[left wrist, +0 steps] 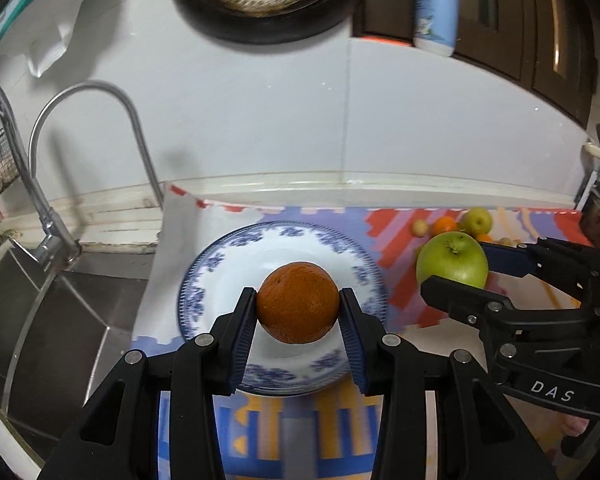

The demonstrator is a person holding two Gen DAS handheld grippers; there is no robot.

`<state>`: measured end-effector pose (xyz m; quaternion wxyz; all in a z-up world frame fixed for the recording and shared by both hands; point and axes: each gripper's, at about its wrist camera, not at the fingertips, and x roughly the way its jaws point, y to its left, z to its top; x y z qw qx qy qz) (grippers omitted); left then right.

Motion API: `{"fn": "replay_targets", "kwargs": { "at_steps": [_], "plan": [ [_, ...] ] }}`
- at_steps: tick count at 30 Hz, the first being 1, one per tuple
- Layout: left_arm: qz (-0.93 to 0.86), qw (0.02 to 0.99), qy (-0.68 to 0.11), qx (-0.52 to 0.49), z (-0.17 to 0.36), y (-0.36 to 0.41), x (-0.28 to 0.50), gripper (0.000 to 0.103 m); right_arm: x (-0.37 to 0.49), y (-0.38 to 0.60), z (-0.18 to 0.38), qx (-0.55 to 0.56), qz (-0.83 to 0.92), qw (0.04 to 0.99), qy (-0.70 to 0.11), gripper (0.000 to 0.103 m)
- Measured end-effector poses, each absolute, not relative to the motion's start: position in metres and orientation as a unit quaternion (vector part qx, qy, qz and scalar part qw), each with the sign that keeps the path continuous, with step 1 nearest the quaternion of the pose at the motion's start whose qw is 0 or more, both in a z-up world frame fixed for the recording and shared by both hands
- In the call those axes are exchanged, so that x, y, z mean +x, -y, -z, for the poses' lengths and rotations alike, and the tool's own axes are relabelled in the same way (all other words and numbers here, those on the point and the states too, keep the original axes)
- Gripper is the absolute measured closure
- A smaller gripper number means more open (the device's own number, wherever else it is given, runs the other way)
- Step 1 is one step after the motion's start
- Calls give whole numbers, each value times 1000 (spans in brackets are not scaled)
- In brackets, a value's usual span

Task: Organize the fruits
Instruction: 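Carry the orange and apple onto the blue-and-white plate with both grippers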

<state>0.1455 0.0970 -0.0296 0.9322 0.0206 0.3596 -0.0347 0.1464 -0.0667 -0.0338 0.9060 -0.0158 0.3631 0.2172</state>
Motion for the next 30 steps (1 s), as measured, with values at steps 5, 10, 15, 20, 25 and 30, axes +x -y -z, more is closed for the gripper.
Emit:
{"fn": "replay_targets", "kwargs": {
  "at_steps": [5,10,15,20,25,30],
  "plan": [
    [27,926,-377,2,45,-120,157,62,169,39,49,-19,-240,891,-384,52],
    [19,920,-391,-4,61,-133,168,62,188,18,65,-35,-253,881,-399,52],
    [16,916,-402,2,75,-137,181,62,204,7,84,-44,-263,870,-415,52],
    [12,909,-416,4,90,-141,194,62,221,2,102,-45,-267,862,-429,52],
    [11,904,-428,-2,102,-144,202,62,232,-1,111,-44,-268,858,-436,52],
    [13,901,-434,-3,108,-143,206,62,237,-4,116,-42,-271,855,-440,52]
  ]
}}
